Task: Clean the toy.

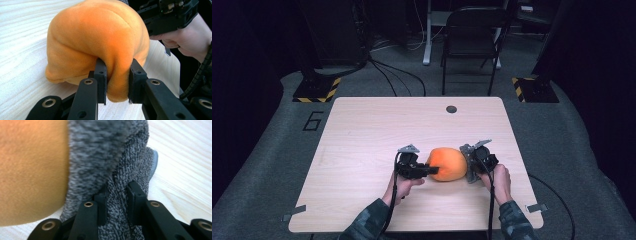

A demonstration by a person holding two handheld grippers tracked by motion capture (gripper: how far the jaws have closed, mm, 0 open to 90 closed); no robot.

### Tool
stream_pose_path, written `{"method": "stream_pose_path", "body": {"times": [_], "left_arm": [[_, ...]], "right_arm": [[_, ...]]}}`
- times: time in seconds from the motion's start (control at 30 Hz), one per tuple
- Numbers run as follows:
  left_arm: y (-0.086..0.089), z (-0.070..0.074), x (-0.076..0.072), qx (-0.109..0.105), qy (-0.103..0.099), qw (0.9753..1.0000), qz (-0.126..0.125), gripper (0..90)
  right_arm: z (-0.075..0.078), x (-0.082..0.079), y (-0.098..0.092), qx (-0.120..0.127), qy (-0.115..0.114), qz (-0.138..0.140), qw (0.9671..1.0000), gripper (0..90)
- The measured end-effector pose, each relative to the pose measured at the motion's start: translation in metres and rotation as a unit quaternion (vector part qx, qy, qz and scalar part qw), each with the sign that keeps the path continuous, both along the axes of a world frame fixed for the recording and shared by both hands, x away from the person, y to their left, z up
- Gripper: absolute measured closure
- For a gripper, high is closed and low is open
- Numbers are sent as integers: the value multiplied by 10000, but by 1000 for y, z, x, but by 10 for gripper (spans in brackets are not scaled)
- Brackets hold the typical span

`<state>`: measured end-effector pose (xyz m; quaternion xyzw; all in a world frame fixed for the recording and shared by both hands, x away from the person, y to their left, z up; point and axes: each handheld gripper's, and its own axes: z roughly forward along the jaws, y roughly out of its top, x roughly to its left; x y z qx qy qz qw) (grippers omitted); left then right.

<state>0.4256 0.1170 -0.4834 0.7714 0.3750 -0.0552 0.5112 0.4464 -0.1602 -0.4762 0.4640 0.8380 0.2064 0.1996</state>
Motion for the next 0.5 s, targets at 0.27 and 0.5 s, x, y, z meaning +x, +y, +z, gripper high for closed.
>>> {"method": "stream_pose_path", "body": {"times": [0.27, 0.5], "left_arm": [[1, 0, 0, -14, 16, 10000, 9, 731], [-1, -1, 0, 45, 7, 10000, 6, 729]], "right_arm": [[73, -30, 7, 546, -834, 96, 9950, 735], [64, -37, 44, 214, -824, 554, 9948, 739]]}}
